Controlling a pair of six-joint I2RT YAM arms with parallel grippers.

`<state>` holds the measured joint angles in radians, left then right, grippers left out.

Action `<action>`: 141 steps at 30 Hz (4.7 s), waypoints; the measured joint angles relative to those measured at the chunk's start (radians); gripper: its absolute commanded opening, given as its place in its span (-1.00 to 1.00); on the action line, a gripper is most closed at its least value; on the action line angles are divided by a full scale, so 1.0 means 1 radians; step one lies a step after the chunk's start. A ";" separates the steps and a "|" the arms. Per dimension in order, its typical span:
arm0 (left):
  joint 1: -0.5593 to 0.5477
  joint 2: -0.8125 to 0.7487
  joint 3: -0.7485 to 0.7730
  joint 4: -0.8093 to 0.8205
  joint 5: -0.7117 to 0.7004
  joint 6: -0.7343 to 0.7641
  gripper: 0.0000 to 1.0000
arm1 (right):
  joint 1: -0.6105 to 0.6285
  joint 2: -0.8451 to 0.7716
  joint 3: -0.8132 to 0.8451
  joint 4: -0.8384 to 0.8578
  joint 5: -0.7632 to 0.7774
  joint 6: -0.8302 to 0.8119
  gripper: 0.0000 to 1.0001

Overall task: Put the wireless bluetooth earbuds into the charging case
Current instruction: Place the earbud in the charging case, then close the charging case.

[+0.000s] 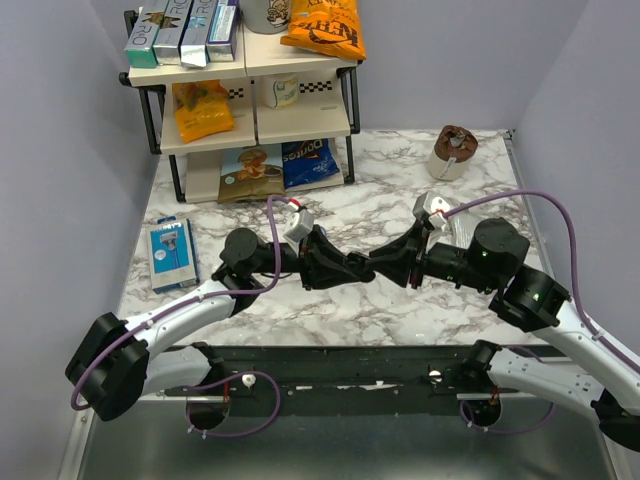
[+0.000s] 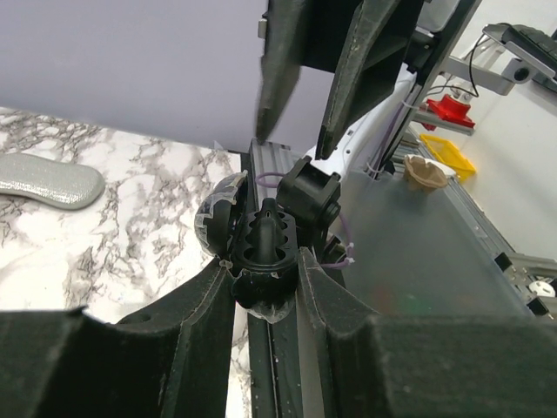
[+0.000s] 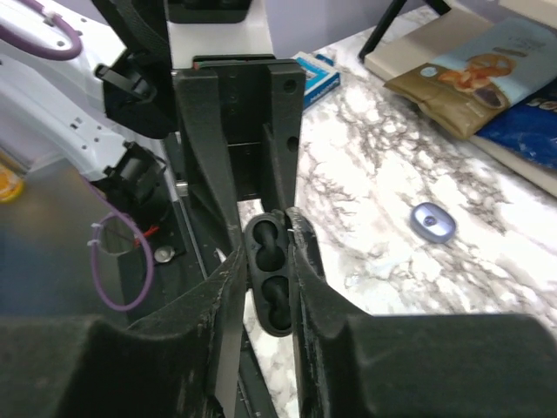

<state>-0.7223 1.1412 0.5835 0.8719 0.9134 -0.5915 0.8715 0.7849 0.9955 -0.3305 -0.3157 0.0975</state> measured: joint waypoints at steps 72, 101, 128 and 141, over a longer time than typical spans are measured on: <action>-0.015 -0.082 0.058 -0.273 -0.028 0.150 -1.00 | 0.000 0.161 0.079 -0.084 -0.034 0.089 -0.98; -0.026 -0.092 0.037 -0.230 -0.103 0.142 -1.00 | 0.000 0.039 -0.105 0.146 0.025 0.218 -0.93; -0.027 -0.097 0.027 -0.216 -0.151 0.175 -1.00 | 0.000 -0.006 0.087 -0.003 0.296 0.175 -0.16; -0.085 -0.129 0.001 -0.222 -0.180 0.256 -1.00 | 0.000 0.181 0.098 -0.121 0.388 0.201 -0.18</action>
<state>-0.8074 1.0126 0.5842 0.6502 0.7334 -0.3359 0.8715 0.9657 1.0939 -0.4511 0.0723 0.2989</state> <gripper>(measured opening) 0.370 0.417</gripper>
